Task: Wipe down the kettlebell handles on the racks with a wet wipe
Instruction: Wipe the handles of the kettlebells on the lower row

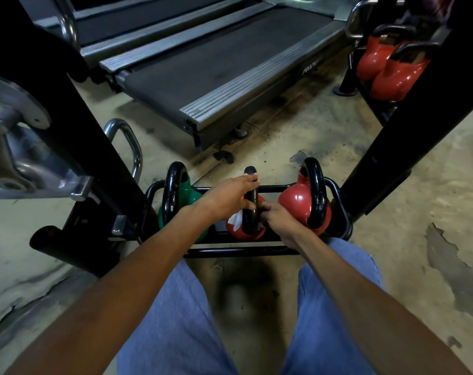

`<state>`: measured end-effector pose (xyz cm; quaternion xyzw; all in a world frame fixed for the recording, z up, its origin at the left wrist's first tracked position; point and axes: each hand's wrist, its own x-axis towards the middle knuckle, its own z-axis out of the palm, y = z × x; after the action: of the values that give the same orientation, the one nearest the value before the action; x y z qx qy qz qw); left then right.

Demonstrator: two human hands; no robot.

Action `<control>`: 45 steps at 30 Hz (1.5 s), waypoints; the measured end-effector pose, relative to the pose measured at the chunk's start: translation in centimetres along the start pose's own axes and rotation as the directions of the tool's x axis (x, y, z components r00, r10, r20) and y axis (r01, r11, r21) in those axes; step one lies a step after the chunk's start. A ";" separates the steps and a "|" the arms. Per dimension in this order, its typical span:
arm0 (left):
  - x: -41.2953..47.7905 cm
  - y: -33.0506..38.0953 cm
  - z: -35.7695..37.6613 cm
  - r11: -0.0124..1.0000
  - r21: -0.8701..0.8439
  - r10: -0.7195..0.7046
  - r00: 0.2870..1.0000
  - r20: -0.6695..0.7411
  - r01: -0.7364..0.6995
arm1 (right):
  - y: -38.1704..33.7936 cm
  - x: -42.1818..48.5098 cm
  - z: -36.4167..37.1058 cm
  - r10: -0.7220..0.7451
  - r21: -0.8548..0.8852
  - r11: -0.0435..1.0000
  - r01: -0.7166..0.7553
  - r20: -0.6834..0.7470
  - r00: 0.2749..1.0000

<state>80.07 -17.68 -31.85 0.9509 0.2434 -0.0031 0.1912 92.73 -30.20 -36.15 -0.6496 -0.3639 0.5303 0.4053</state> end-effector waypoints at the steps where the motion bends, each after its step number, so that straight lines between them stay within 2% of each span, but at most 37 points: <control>1: 0.0 0.0 0.1 1.000 -0.001 -0.001 1.000 -0.003 0.001 | 0.3 -0.2 -0.3 -0.004 0.013 1.000 0.004 -0.006 1.000; 6: -0.2 0.3 0.0 1.000 0.002 -0.011 1.000 0.007 0.011 | 1.7 -0.5 0.4 -0.042 0.101 0.994 0.053 -0.103 0.994; 10: -1.6 1.6 0.0 0.989 0.144 -0.014 0.999 -0.038 0.019 | 0.6 1.5 1.2 0.008 0.121 0.993 0.017 -0.206 0.979; 12: -3.2 2.5 0.6 0.984 0.178 -0.008 0.995 -0.095 0.024 | 0.2 2.3 1.0 0.072 0.226 0.974 -0.013 -0.255 0.964; 14: -4.7 3.1 1.8 0.979 0.203 0.016 0.991 -0.130 0.011 | -0.3 3.3 0.9 0.163 0.419 0.907 -0.041 -0.260 0.952; 16: -5.4 3.1 2.9 0.979 0.204 0.029 0.989 -0.147 0.001 | -1.2 5.0 0.7 0.277 0.603 0.794 -0.080 -0.241 0.930; 18: -5.6 2.8 3.5 0.982 0.187 0.031 0.989 -0.145 -0.004 | -1.9 6.6 0.5 0.374 0.715 0.690 -0.111 -0.222 0.900; 23: -5.4 2.8 2.8 0.985 0.167 0.059 0.985 -0.165 -0.031 | -4.2 7.9 0.2 0.416 0.735 0.676 -0.058 -0.316 0.853; 25: -5.3 2.5 2.6 0.985 0.166 0.072 0.980 -0.187 -0.040 | -4.7 8.5 0.5 0.440 0.759 0.649 -0.061 -0.308 0.844; 27: -5.4 2.4 2.7 0.986 0.162 0.073 0.978 -0.195 -0.041 | -4.4 9.3 0.8 0.443 0.740 0.672 -0.040 -0.357 0.822; 28: -5.4 2.3 2.8 0.986 0.159 0.074 0.977 -0.199 -0.042 | -4.0 9.7 0.7 0.410 0.677 0.736 -0.004 -0.440 0.799; 29: -5.4 2.3 2.9 0.987 0.156 0.074 0.976 -0.204 -0.043 | -3.9 9.8 0.6 0.345 0.544 0.839 0.019 -0.558 0.754; 30: -5.4 2.3 2.9 0.987 0.154 0.076 0.975 -0.210 -0.044 | -4.0 9.9 0.5 0.235 0.359 0.933 0.022 -0.656 0.718; 31: -5.3 2.3 3.0 0.987 0.155 0.078 0.973 -0.216 -0.045 | -4.3 9.9 0.4 0.103 0.163 0.987 0.015 -0.693 0.714; 32: -5.3 2.3 3.1 0.986 0.159 0.082 0.972 -0.221 -0.047 | -4.8 10.2 0.2 -0.007 0.006 1.000 0.015 -0.670 0.743; 34: -5.3 2.2 3.2 0.984 0.173 0.086 0.971 -0.224 -0.048 | -6.2 10.9 -0.5 -0.105 -0.219 0.976 -0.012 -0.512 0.853; 36: -5.3 2.2 3.1 0.982 0.182 0.089 0.971 -0.221 -0.049 | -7.8 11.5 -1.0 -0.091 -0.445 0.894 -0.050 -0.290 0.953; 37: -5.4 2.2 3.0 0.982 0.182 0.090 0.972 -0.218 -0.050 | -8.6 11.5 -1.0 -0.069 -0.574 0.818 -0.037 -0.162 0.984; 39: -5.6 2.3 2.8 0.983 0.174 0.093 0.972 -0.218 -0.055 | -10.2 11.0 -0.6 -0.003 -0.797 0.604 0.032 0.038 0.999; 41: -5.6 2.4 2.6 0.984 0.171 0.093 0.967 -0.236 -0.053 | -11.3 10.3 0.2 0.023 -0.907 0.409 0.102 0.122 0.992; 43: -5.6 2.4 2.5 0.984 0.171 0.093 0.965 -0.246 -0.052 | -11.6 9.3 0.4 -0.018 -0.929 0.335 0.157 0.161 0.987; 45: -5.5 2.3 2.7 0.983 0.171 0.101 0.964 -0.246 -0.060 | -11.1 8.0 0.0 -0.128 -0.933 0.292 0.209 0.179 0.976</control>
<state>76.54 -23.05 -32.97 0.9650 0.2257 0.1066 0.0807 93.61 -18.50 -29.16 -0.7023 -0.6851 0.1930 -0.0118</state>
